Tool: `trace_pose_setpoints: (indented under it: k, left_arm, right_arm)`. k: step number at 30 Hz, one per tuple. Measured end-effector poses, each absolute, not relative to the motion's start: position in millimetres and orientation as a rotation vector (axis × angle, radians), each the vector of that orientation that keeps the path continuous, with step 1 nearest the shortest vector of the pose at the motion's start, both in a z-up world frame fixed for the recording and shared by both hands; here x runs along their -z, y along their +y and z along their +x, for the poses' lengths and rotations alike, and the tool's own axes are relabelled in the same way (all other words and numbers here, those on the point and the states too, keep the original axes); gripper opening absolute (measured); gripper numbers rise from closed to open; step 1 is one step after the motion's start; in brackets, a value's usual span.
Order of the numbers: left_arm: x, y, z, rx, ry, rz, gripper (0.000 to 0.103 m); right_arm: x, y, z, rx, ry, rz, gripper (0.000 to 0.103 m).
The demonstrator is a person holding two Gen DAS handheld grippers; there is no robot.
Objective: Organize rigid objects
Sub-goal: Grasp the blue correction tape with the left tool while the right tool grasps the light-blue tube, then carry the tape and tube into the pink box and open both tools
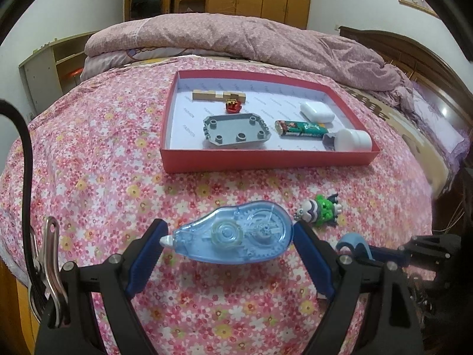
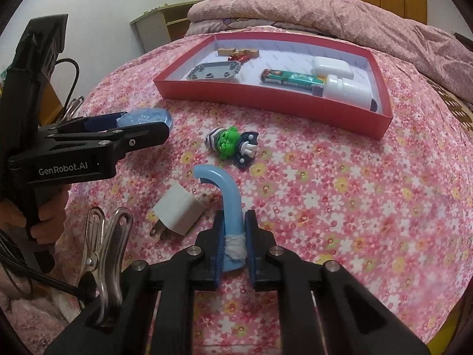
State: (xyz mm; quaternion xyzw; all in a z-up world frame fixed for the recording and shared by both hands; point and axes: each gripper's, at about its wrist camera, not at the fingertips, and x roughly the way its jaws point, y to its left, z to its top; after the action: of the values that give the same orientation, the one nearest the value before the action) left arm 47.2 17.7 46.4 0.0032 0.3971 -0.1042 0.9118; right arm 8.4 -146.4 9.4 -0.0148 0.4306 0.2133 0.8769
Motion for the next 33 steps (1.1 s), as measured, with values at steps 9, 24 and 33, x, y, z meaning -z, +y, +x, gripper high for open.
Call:
trace_pose_setpoints:
  k: [9,24,33]
  left_arm:
    - [-47.3,18.9,50.0,0.215,0.823,-0.001,0.089]
    - [-79.9,2.6,72.5,0.247,0.779,0.038,0.089]
    - [-94.2,-10.8,98.2,0.270,0.760,0.035,0.089]
  right_arm:
    - [-21.4,-166.6,14.1,-0.422,0.871,0.021,0.014]
    - [-53.5,-185.2,32.0,-0.400,0.803,0.034,0.014]
    - [-68.8,-190.9,51.2,-0.383,0.768,0.034,0.014]
